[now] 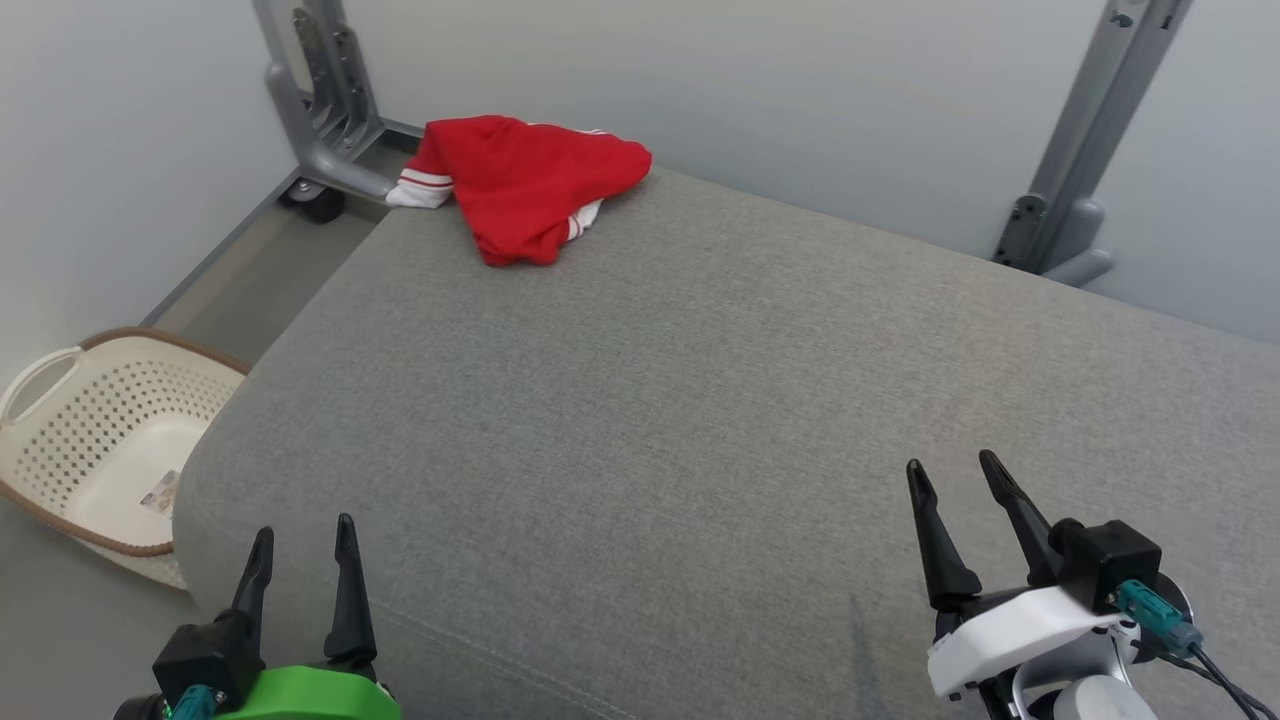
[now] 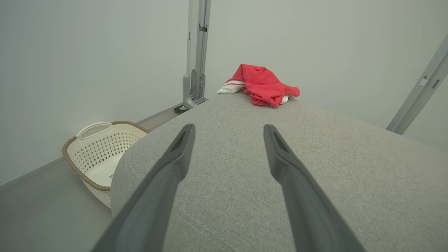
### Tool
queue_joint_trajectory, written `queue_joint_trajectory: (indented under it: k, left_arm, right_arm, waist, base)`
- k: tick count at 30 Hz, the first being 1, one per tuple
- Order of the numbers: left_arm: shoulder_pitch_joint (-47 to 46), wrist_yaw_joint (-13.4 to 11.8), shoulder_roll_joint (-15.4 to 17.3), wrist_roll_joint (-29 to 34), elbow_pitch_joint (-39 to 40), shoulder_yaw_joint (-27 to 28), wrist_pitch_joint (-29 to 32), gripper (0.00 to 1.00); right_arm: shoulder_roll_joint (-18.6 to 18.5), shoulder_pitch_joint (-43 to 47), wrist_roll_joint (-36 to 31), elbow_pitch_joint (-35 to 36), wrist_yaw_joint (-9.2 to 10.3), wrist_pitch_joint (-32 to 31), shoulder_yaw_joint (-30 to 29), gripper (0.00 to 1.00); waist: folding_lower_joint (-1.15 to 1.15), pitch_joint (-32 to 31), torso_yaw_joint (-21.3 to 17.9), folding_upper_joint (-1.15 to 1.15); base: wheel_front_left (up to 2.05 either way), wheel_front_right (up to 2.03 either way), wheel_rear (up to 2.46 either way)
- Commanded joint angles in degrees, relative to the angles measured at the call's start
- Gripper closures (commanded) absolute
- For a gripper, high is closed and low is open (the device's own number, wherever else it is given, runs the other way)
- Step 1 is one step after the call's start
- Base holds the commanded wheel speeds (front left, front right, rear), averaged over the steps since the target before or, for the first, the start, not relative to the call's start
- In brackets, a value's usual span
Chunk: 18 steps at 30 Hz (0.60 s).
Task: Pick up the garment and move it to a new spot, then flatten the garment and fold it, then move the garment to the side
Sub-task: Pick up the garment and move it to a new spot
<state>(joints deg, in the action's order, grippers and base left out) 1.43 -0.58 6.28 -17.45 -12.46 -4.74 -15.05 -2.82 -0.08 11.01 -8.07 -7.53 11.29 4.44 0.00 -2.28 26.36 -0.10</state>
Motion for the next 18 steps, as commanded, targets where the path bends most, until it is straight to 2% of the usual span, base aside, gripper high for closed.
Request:
queue_joint_trajectory:
  k: [1, 18]
  left_arm:
    - [0.8, -0.4, 0.1, -0.1, 0.4, 0.2, -0.1, 0.00]
    - [-0.6, -0.2, -0.5, -0.6, 0.7, -0.8, -0.1, 0.00]
  right_arm:
    - [-0.2, -0.8, 0.4, -0.3, 0.09, 0.1, 0.1, 0.00]
    - [-0.2, -0.5, -0.8, -0.9, 0.09, 1.3, -2.0, 0.00]
  waist:
    - [0.00, 0.9, 3.0, 0.10]
    - [0.00, 2.5, 2.4, 0.10]
  base:
    - [0.00, 0.00, 0.00]
    - [0.00, 0.00, 0.00]
